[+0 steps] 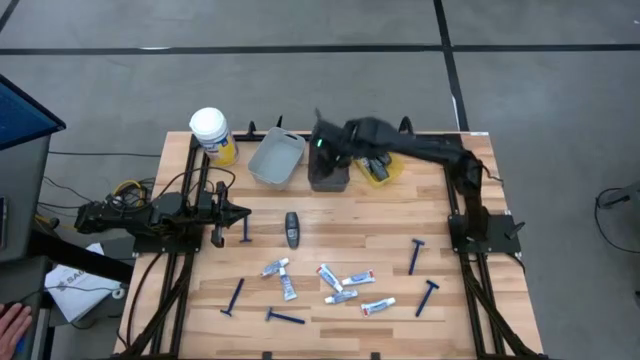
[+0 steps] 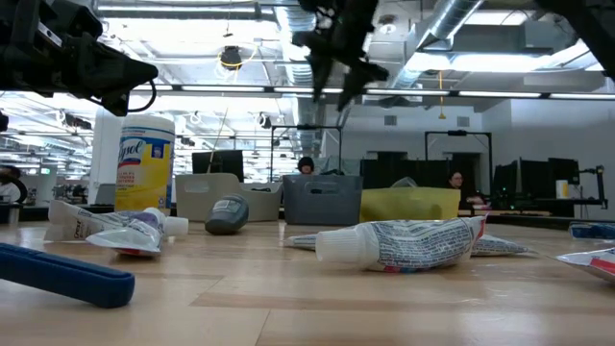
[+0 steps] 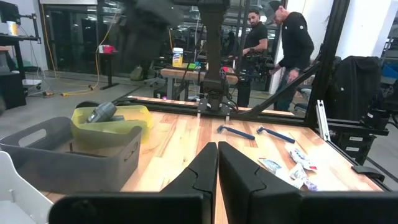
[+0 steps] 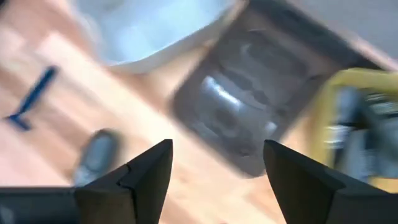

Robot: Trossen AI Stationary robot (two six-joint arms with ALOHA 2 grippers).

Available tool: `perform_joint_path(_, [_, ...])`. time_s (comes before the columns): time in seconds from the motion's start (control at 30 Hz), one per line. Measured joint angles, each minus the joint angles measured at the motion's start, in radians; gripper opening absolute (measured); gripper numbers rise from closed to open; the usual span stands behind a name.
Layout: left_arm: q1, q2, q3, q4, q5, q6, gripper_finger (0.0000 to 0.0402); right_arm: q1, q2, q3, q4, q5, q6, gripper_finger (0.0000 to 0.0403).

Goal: Pick & Place Travel size toiletries
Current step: Put the deodorant into the yellow bin

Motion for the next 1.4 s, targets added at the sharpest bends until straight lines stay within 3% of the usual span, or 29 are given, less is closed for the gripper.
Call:
perform_joint_path(0.27, [0.0,0.0,0.0,0.0,0.0,0.0,0.001,0.18,0.003,-0.042,0.185,0.104,0.19,0.0286])
perform_joint_path(0.6, [0.0,0.0,0.0,0.0,0.0,0.0,0.001,0.251,0.002,-0.042,0.209,0.175,0.297,0.03])
perform_joint_path(0.9, [0.0,0.0,0.0,0.001,0.0,0.0,0.001,0.312,0.116,-0.039,0.417,0.123,0.302,0.03])
perform_joint_path(1.4, [0.0,0.0,-0.001,0.005,-0.001,0.0,0.001,0.304,0.304,-0.041,0.461,0.124,0.349,0.03])
